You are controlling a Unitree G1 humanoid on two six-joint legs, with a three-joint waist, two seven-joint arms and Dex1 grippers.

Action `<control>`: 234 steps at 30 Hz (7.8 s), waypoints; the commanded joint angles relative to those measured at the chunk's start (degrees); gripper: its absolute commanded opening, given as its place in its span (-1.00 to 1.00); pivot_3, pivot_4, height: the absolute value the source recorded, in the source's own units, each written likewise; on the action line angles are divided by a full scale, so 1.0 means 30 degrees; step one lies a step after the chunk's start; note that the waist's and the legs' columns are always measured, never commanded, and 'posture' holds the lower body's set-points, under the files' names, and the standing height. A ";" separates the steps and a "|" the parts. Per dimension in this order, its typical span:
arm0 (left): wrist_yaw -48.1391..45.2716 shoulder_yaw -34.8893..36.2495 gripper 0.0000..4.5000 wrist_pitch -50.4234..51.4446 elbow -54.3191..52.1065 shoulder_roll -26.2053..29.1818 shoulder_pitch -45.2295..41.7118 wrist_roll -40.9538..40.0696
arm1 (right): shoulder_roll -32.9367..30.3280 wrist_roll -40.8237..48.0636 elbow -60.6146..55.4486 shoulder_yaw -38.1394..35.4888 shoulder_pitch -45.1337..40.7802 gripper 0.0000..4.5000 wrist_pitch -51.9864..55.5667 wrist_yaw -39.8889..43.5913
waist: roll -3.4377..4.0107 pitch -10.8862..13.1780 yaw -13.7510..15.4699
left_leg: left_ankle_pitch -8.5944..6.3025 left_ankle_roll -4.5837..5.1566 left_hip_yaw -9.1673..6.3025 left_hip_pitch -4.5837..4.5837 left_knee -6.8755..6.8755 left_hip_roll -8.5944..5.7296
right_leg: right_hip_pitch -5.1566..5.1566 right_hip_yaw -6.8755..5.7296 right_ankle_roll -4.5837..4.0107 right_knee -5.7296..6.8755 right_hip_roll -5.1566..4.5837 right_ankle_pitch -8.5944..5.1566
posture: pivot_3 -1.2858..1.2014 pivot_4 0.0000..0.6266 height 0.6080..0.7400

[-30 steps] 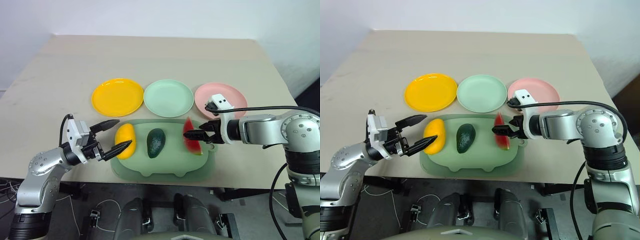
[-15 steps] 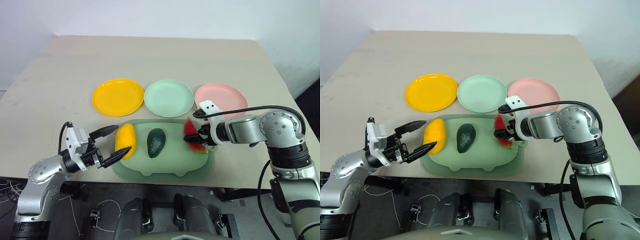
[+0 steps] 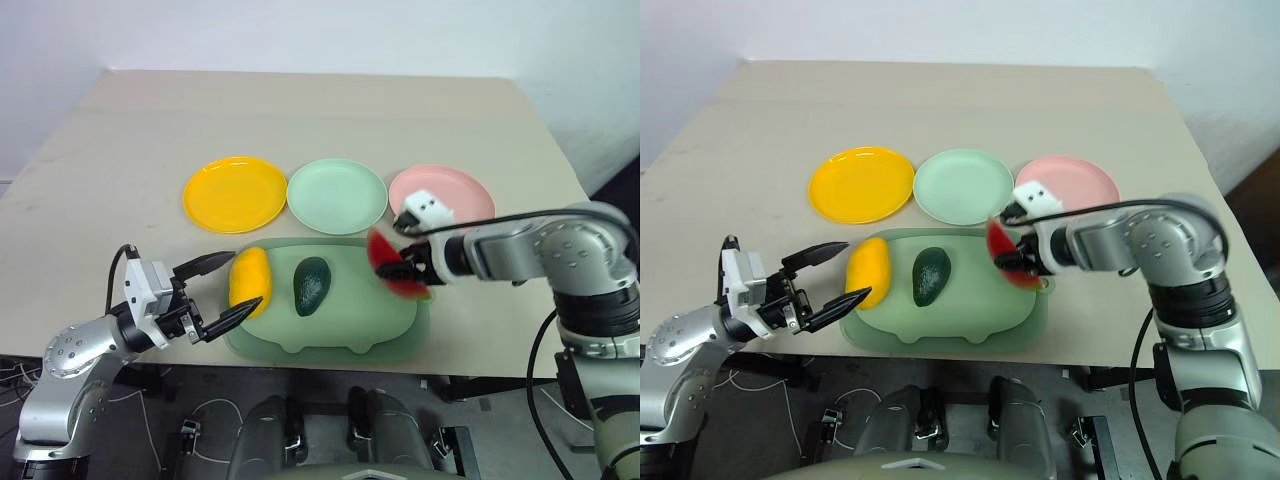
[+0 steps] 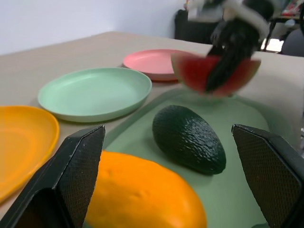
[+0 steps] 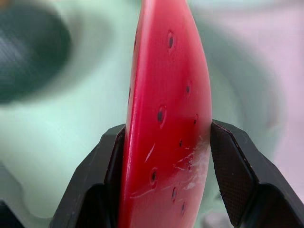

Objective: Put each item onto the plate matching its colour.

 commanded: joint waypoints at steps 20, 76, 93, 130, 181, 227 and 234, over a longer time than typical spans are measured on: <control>0.0277 -0.0159 1.00 -0.0071 0.1360 -0.0066 -0.2020 -0.0005 | 0.0857 -1.4712 1.8695 0.2861 -0.6699 0.01 -1.3425 0.8246 | 0.0016 0.0010 -0.0513 | 0.0038 -0.0051 0.0058 -0.0017 -0.0010 0.0025 | -0.0076 0.0006 0.0047 0.0089 0.0016 0.0020 | 0.03 -0.52 0.33; 0.1178 -0.0081 1.00 0.0299 0.0424 0.0074 -0.1960 -0.0018 | 0.8340 0.2758 0.3737 -0.2332 0.0272 0.98 0.0120 -0.3861 | 0.0016 -0.0001 -0.0557 | 0.0043 -0.0061 0.0076 -0.0007 0.0015 0.0005 | -0.0173 0.0060 0.0029 0.0295 -0.0016 0.0021 | 0.03 -0.52 0.33; 0.0904 0.0056 1.00 0.0190 0.0871 -0.0046 -0.1794 0.0133 | 1.0054 0.4755 0.6242 0.0452 -0.1283 0.98 0.0120 -0.8588 | 0.0012 -0.0007 -0.0548 | 0.0045 -0.0060 0.0086 -0.0003 0.0018 0.0012 | -0.0174 0.0062 0.0035 0.0318 0.0003 0.0020 | 0.03 -0.52 0.33; 0.1419 0.1122 1.00 0.1330 0.0465 0.0245 -0.0975 -0.1181 | 0.7060 -0.9327 1.2221 0.2996 -0.6512 0.38 -0.9820 0.3947 | 0.0014 -0.0007 -0.0620 | 0.0046 -0.0062 0.0116 -0.0010 0.0015 0.0020 | -0.0209 0.0070 0.0037 0.0323 0.0005 0.0017 | 0.03 -0.52 0.33; 0.6513 0.3104 1.00 0.3723 -0.4074 -0.0891 0.2166 -0.1132 | 0.5678 -1.0367 -0.4407 -0.0642 0.7988 0.99 -1.6847 1.2374 | 0.0005 -0.0009 -0.0473 | 0.0053 -0.0090 0.0081 0.0005 0.0012 0.0012 | -0.0189 0.0086 -0.0024 0.0281 -0.0017 -0.0025 | 0.03 -0.52 0.33; 1.4144 -0.2502 1.00 1.2763 -0.3709 -0.3798 -0.1972 -0.0411 | 0.2726 -1.1343 -0.5543 -0.0052 1.1416 0.99 -2.1051 1.3835 | -0.0002 -0.0017 0.0130 | 0.0034 -0.0053 -0.0047 0.0126 0.0019 -0.0003 | 0.0137 -0.0017 0.0003 0.0036 0.0000 -0.0044 | 0.03 -0.52 0.33; 1.3995 -0.1737 0.60 1.3621 -0.3606 -0.4025 -0.2169 -0.1198 | 0.2568 -1.1803 -0.5249 0.0355 1.0924 1.00 -2.1045 1.3592 | 0.0002 -0.0022 0.0103 | 0.0035 -0.0055 -0.0049 0.0131 0.0018 -0.0002 | 0.0135 -0.0016 -0.0037 0.0039 0.0005 -0.0017 | 0.03 -0.52 0.33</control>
